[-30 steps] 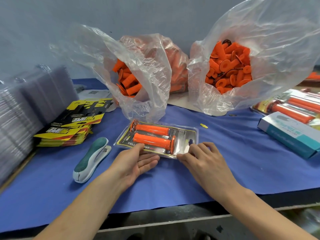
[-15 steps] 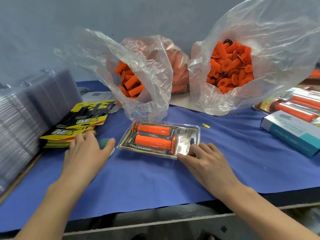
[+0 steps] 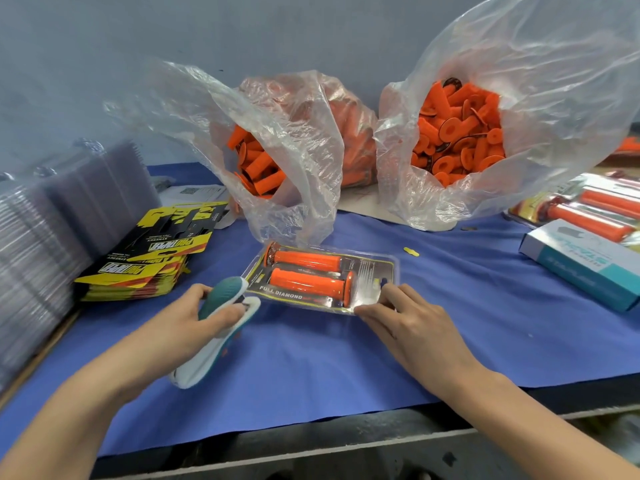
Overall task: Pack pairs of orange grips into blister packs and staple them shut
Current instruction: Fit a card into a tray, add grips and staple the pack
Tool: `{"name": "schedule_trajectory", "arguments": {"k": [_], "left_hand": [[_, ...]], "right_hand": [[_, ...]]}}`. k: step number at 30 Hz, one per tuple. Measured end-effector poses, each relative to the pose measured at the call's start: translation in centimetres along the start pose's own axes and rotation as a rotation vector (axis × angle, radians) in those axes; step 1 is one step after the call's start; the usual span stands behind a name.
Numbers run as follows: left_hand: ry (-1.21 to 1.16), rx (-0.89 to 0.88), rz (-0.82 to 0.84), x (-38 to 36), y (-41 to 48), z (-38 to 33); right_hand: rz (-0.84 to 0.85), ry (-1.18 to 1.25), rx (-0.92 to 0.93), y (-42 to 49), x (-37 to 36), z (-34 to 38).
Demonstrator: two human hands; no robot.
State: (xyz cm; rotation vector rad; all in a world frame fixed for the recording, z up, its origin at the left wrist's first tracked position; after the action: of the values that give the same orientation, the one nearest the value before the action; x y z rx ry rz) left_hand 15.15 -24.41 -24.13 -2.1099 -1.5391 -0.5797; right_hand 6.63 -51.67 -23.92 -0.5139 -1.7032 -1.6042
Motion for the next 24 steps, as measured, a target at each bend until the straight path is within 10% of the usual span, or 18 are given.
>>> {"name": "schedule_trajectory", "arguments": {"k": [7,24], "left_hand": [[-0.303,0.281,0.177,-4.3,-1.4,0.0],[-0.444,0.252,0.245,-7.5,0.5,-0.2]], "right_hand": [[0.011,-0.014,0.013,0.0,0.2,0.2],[0.034,0.049,0.02,-0.2,0.1,-0.3]]}}
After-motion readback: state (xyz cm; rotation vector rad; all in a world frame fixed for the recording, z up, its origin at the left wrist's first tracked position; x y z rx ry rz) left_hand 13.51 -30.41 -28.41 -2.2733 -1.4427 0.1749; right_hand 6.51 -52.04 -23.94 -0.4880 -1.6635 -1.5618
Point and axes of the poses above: each hand's wrist, its own y-axis towards the middle knuckle, its own x-axis out of the back of the hand, z = x × y, the point moved 7 cm from there along y, towards the middle knuckle, and after that the axes turned 7 degrees about -x, right-handed, at the moved point
